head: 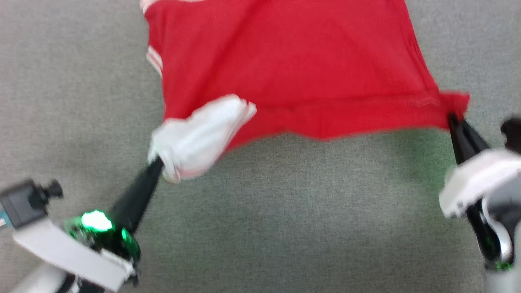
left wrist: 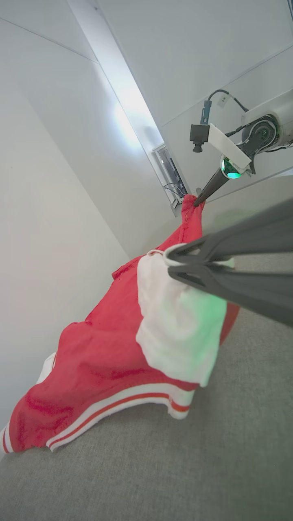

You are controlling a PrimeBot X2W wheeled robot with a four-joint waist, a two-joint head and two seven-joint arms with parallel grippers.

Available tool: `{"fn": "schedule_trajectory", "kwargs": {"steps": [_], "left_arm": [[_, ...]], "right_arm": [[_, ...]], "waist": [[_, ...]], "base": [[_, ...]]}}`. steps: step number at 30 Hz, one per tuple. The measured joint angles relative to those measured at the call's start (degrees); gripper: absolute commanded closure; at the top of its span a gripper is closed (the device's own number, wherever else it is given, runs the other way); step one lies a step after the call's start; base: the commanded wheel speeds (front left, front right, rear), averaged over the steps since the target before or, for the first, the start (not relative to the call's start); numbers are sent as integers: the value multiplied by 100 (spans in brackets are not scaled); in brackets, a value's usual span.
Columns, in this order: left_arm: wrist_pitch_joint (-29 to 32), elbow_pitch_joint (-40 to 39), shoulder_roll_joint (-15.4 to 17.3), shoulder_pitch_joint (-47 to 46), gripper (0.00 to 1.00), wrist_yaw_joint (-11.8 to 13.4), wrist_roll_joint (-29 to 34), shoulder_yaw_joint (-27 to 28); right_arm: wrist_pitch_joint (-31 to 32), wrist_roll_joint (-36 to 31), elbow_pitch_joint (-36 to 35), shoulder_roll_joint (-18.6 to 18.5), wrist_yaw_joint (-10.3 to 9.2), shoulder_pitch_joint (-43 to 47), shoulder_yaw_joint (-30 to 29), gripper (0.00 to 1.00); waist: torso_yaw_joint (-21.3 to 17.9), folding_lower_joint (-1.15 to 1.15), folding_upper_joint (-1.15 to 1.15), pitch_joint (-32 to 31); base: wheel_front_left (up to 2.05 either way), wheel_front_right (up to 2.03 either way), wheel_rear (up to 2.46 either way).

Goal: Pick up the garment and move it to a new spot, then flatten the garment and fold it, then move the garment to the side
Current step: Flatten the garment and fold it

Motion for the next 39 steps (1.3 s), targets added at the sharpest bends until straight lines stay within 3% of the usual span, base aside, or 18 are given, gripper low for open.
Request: {"fn": "schedule_trajectory", "kwargs": {"steps": [6, 12, 18, 23, 30, 34, 39], "left_arm": [[-44, -452, 188, 887, 100, 1, 215, -86], [-49, -904, 321, 1891, 100, 0, 346, 345], [-51, -1233, 321, 2310, 100, 0, 501, 617], [-49, -1340, 364, 1874, 100, 0, 555, 454], [53, -915, 784, 378, 100, 0, 437, -47], [252, -364, 667, -545, 100, 0, -46, -137], [653, 512, 561, -1254, 100, 0, -191, -213]], "right_arm": [[397, 308, -1166, -147, 0, 1444, -62, 100], [683, 586, -2071, -230, 0, 2682, -146, 100], [779, 765, -2674, -227, 0, 3317, -330, 100], [805, 846, -2633, -252, 0, 2936, -299, 100], [783, 728, -1930, -288, 0, 1591, -86, 100], [725, 479, -1393, -290, 0, 950, -91, 100], [587, 253, -902, -189, 0, 474, -66, 100]], "waist": [[61, 0, 0, -320], [70, 0, 0, -479], [72, 0, 0, -540], [57, 0, 0, -536], [35, 0, 0, -309], [36, 0, 0, -101], [43, 0, 0, 196]], "base": [[0, 0, 0], [0, 0, 0], [0, 0, 0], [0, 0, 0], [0, 0, 0], [0, 0, 0], [0, 0, 0]]}}
